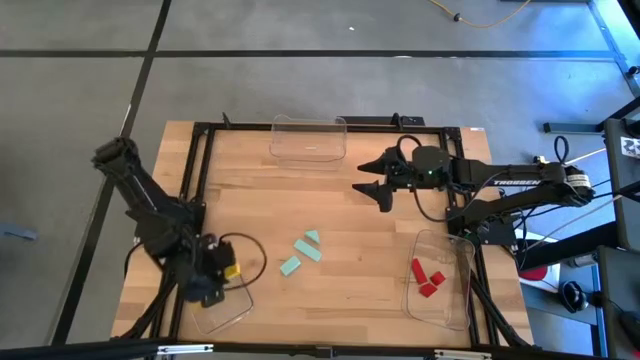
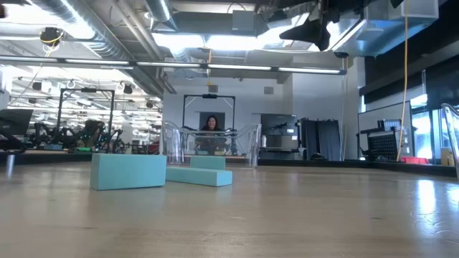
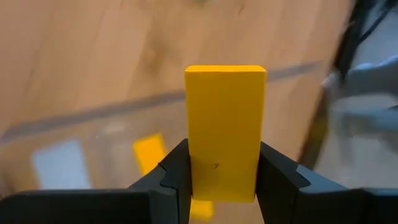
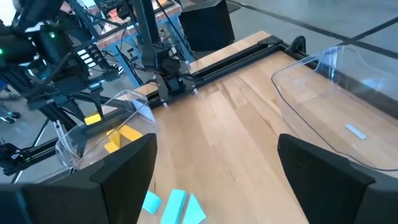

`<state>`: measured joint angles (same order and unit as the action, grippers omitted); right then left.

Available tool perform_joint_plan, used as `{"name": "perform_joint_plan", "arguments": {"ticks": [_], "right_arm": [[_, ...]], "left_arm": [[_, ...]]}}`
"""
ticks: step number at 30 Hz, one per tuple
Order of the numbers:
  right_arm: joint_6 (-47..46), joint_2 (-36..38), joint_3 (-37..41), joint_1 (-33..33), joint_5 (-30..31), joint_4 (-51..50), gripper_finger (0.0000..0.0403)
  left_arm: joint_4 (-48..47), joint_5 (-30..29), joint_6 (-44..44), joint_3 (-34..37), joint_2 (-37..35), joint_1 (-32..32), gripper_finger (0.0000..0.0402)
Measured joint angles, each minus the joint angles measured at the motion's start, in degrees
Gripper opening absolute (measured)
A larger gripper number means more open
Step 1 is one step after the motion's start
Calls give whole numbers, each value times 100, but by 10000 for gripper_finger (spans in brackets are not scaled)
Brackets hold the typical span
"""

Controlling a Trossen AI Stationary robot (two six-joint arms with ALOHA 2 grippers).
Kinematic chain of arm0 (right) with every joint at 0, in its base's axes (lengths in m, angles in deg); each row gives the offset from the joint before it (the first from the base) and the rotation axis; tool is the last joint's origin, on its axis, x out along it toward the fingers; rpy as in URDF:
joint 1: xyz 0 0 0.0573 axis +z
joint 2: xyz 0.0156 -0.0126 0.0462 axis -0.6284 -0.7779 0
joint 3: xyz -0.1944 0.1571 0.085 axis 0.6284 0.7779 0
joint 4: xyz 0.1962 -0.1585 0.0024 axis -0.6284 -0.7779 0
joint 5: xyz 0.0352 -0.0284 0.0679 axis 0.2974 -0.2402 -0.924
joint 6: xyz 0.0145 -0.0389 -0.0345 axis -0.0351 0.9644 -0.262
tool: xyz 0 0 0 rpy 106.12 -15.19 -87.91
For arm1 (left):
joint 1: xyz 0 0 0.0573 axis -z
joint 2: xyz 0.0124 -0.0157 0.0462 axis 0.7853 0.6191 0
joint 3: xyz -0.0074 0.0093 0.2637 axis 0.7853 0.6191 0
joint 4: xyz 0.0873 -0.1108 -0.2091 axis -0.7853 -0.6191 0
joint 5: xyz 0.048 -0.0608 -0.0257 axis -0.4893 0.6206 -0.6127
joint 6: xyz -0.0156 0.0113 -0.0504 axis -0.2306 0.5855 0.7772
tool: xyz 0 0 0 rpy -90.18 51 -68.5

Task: Sort & place blocks by color
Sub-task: Put the yellow block into the left transparent bin, then put the top blue block into the top center transparent bin

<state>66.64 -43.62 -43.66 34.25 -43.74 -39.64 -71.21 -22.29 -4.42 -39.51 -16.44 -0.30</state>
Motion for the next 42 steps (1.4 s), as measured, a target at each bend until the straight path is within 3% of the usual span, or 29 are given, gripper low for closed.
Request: {"name": "perform_joint_plan", "arguments": {"ticks": [3, 8, 16, 23, 30, 35, 38, 42], "right_arm": [[-6, -16, 0, 0, 0, -1, 335], [-16, -17, 0, 0, 0, -4, 335], [22, -17, 0, 0, 0, -14, 335], [24, -17, 0, 0, 0, -18, 335], [-23, -17, 0, 0, 0, -20, 335], [-83, -17, 0, 0, 0, -20, 335], [-83, -15, 0, 0, 0, -19, 335], [-86, -15, 0, 0, 0, -20, 335]], "left_arm": [[-354, 150, 353, 2, 197, 239, 120], [-476, 524, 171, 74, 457, 348, 120], [280, 1184, 169, 821, 491, 353, 120], [625, 1286, 185, 1079, 491, 348, 121], [621, 1596, 230, 1080, 428, 264, 216], [594, 1995, 228, 1033, 47, -13, 240], [607, 1800, 179, 808, -467, -253, 239], [620, 538, -268, 344, -1196, -719, 239]]}}
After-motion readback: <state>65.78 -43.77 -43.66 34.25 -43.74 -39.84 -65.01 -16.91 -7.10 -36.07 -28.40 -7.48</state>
